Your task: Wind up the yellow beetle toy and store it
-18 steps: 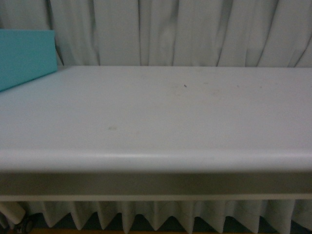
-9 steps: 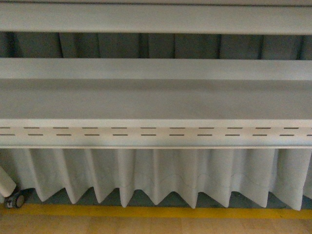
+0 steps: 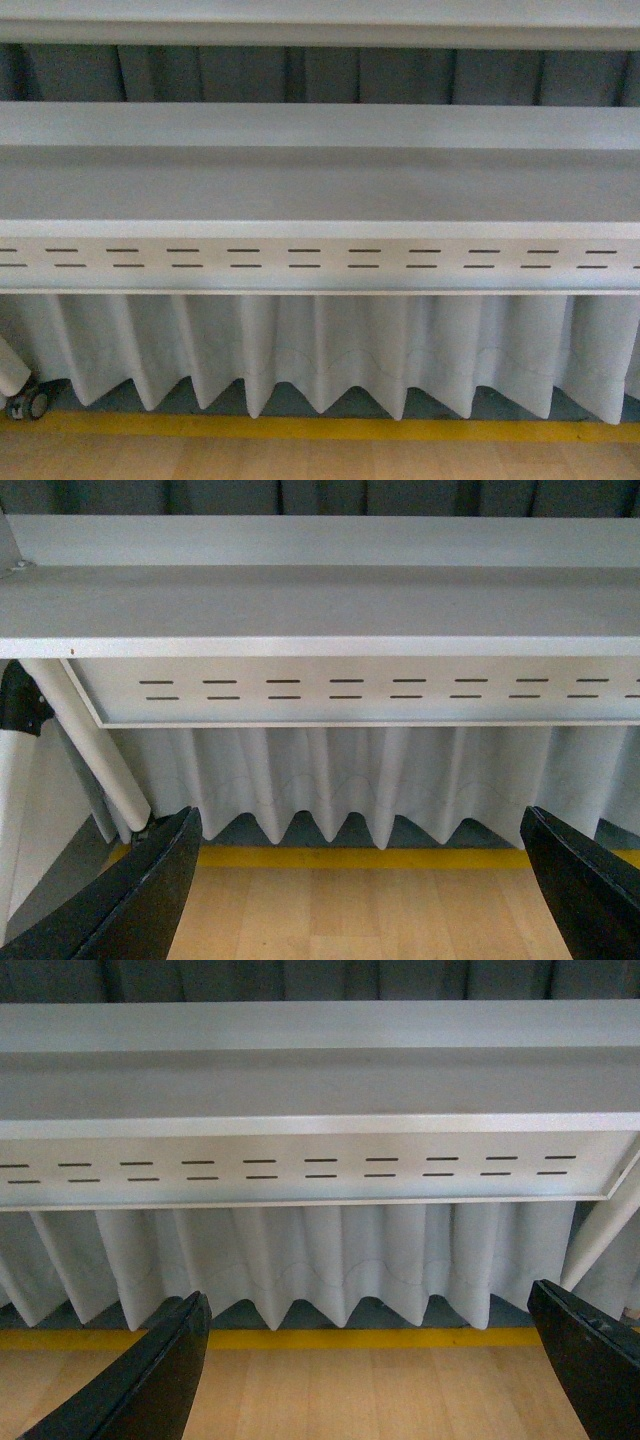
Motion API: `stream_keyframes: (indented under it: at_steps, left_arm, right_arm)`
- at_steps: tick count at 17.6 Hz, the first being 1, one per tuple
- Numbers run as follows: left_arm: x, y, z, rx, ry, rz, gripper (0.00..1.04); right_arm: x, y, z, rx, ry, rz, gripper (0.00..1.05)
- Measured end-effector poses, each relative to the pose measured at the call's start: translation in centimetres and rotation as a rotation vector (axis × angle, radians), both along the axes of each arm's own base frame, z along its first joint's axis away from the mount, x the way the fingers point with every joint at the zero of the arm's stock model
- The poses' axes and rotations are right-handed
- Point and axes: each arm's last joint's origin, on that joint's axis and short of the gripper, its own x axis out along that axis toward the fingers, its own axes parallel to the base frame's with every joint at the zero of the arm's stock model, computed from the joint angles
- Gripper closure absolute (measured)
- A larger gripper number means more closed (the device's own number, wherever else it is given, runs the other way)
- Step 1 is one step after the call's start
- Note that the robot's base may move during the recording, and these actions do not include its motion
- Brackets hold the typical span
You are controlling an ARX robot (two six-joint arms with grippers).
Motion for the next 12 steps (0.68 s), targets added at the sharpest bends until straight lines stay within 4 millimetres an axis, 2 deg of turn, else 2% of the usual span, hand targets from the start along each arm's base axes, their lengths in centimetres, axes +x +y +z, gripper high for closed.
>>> stream_keyframes:
  at_steps: [12]
  left_arm:
    - [0.00,0.00,0.00,0.000,0.000,0.000,0.07]
  right_arm:
    - [0.00,0.00,0.00,0.000,0.000,0.000,0.07]
